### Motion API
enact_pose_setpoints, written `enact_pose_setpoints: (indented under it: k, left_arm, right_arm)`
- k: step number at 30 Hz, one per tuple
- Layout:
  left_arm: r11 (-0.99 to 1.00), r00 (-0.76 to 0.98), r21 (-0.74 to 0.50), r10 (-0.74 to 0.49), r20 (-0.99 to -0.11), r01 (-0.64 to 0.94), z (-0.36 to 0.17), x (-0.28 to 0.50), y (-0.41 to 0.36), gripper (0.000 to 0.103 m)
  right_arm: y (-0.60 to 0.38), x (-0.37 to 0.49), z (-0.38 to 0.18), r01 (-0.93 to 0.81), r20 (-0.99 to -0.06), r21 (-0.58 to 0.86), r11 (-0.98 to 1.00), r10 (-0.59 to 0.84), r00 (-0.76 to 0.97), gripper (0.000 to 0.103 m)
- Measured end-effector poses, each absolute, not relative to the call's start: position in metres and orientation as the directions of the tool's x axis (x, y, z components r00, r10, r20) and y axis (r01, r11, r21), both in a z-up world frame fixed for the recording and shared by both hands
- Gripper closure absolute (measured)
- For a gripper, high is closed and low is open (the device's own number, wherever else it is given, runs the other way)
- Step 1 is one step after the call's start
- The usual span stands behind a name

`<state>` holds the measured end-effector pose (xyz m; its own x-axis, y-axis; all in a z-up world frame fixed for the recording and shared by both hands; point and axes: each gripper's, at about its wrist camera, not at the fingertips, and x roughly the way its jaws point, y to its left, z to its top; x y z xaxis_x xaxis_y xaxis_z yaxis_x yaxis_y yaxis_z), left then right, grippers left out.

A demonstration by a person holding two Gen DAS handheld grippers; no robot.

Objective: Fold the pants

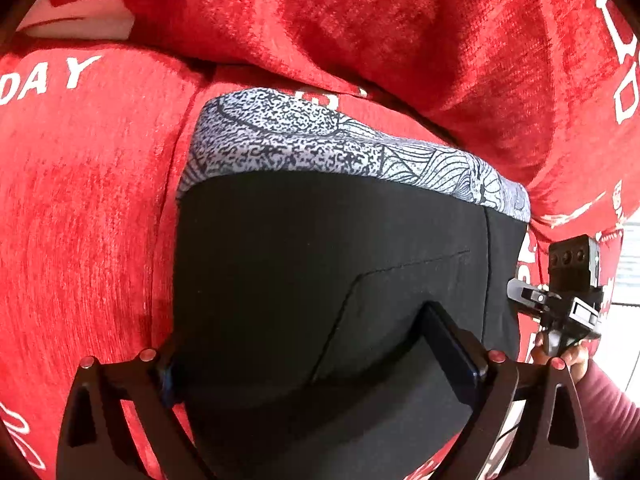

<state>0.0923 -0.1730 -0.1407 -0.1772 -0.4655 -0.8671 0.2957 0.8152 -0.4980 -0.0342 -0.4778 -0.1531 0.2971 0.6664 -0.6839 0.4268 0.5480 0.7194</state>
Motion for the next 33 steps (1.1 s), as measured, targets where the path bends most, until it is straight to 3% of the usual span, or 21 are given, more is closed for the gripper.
enact_pose_setpoints:
  k: [4,8,18,26,33]
  left_arm:
    - [0.803,-0.131,-0.476,-0.462,-0.877,0.358,-0.12,0.079,-0.181,0.031]
    - [0.794,-0.111,-0.485,-0.481,-0.87,0.366,-0.1,0.075,-0.177,0.041]
    - [0.764,-0.134,-0.482,-0.474,-0.87,0.429,-0.049,0.027,-0.152,0.042]
    - [0.824,-0.153,-0.386,-0.355,-0.922,0.414,-0.084,-0.011,-0.115,0.041]
    - [0.859,-0.069,-0.339,-0.339,-0.938,0.384,-0.096,-0.001,-0.116,0.017]
  right_arm:
    - [-0.474,-0.033,-0.143,0.433,-0.706,0.699,0.569,0.646,0.29,0.054]
    - [-0.471,-0.04,-0.128,0.428,-0.695,0.712,0.557,0.645,0.317,0.059]
    - [-0.439,-0.092,-0.082,0.437,-0.636,0.759,0.483,0.694,0.338,0.061]
    - [-0.411,-0.136,-0.095,0.479,-0.677,0.715,0.509,0.674,0.294,0.061]
    - [-0.42,-0.143,-0.111,0.507,-0.727,0.669,0.543,0.62,0.295,0.054]
